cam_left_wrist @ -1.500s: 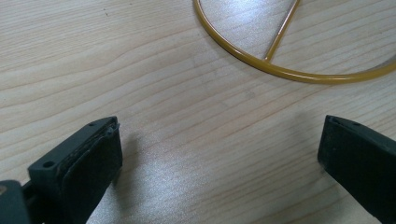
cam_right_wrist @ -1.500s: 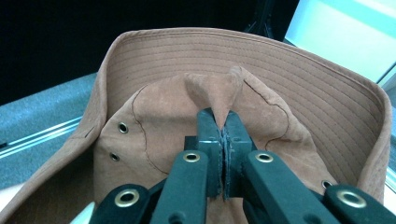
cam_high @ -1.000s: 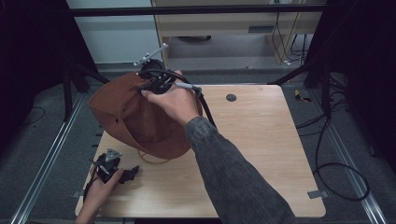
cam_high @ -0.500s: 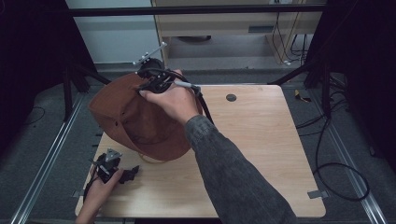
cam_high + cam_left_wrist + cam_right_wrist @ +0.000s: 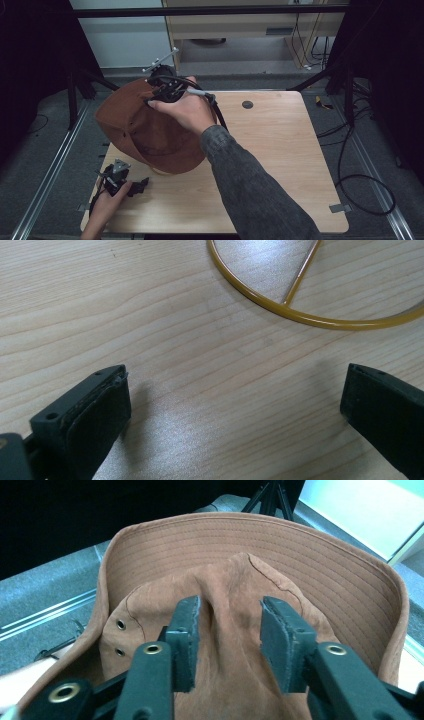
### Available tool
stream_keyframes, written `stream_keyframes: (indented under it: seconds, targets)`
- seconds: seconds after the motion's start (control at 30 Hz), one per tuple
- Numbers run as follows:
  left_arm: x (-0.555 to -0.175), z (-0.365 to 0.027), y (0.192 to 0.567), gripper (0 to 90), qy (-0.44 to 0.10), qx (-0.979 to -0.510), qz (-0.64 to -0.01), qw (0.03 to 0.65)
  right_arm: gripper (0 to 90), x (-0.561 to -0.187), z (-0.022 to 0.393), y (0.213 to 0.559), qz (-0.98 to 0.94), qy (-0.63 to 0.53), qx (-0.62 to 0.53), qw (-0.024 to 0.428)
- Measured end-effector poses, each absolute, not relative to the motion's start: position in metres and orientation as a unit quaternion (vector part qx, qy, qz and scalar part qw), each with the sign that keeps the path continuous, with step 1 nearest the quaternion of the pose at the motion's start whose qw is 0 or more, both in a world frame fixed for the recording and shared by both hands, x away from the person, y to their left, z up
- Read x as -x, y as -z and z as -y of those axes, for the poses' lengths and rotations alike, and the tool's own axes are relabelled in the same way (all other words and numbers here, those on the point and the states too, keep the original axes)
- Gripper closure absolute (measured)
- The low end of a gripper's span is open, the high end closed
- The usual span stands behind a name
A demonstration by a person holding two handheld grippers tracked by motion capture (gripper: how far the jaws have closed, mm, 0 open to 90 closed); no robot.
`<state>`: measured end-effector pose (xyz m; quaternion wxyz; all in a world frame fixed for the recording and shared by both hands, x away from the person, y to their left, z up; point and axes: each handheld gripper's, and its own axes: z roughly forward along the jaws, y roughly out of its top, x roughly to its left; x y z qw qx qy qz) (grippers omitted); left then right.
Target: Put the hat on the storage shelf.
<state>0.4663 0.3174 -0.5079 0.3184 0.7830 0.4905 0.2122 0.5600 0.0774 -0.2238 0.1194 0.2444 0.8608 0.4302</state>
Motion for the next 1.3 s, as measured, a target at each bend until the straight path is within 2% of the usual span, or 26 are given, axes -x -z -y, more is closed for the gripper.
stream_keyframes:
  seconds: [0.3, 0.7, 0.97, 1.3]
  targets:
    - [-0.466, -0.317, 0.508, 0.0, -0.212, -0.783, -0.490, 0.318, 43.6, -0.555, -0.074, 0.221, -0.857, -0.438, -0.243, 0.123]
    - [-0.466, -0.317, 0.508, 0.0, -0.212, -0.782, -0.491, 0.320, 19.0, -0.546, -0.062, 0.219, -0.854, -0.437, -0.256, 0.122]
    - [-0.466, -0.317, 0.508, 0.0, -0.212, -0.782, -0.492, 0.320, 12.6, -0.541, -0.049, 0.213, -0.849, -0.444, -0.258, 0.129]
    - [-0.466, -0.317, 0.508, 0.0, -0.212, -0.782, -0.491, 0.319, 9.4, -0.534, -0.015, 0.210, -0.840, -0.451, -0.265, 0.143]
